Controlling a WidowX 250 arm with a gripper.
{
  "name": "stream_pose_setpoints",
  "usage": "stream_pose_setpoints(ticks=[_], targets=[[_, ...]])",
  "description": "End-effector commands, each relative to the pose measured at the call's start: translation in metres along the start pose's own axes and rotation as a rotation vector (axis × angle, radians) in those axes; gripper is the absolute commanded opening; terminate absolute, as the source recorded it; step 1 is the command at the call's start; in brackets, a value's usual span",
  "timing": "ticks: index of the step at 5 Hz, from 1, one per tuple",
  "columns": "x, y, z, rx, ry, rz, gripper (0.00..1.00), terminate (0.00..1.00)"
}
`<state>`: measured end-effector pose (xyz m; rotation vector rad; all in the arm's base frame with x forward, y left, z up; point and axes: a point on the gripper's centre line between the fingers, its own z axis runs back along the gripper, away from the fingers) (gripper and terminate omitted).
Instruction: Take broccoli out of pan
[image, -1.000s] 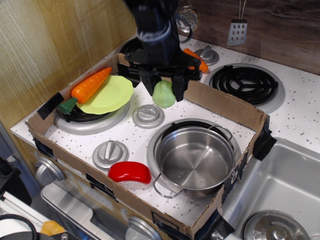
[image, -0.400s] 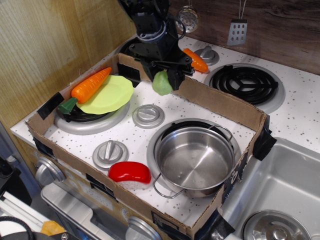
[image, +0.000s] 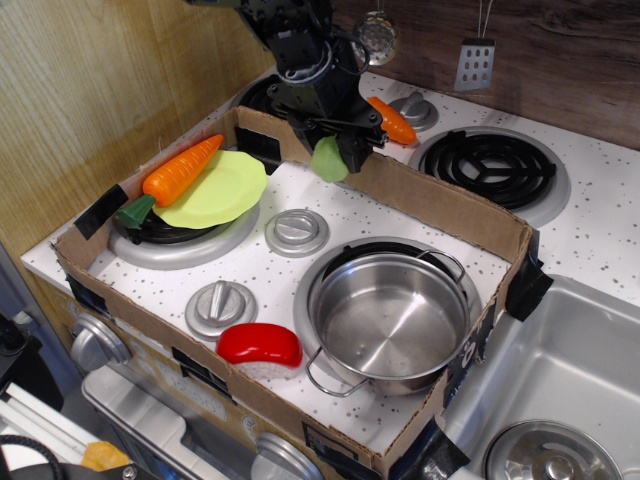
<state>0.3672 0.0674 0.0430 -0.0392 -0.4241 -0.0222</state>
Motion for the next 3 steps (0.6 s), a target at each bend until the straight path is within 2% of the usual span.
stream_pose_setpoints(ticks=[1, 2, 3], targets=[[0.028, -0.005, 0.017, 0.015, -0.034, 0.027, 1.00, 0.00], [0.028, -0.008, 0.024, 0.032, -0.024, 0.021, 1.00, 0.00], [0.034, -0.013, 0.041, 0.060, -0.006, 0.019, 1.00, 1.00]])
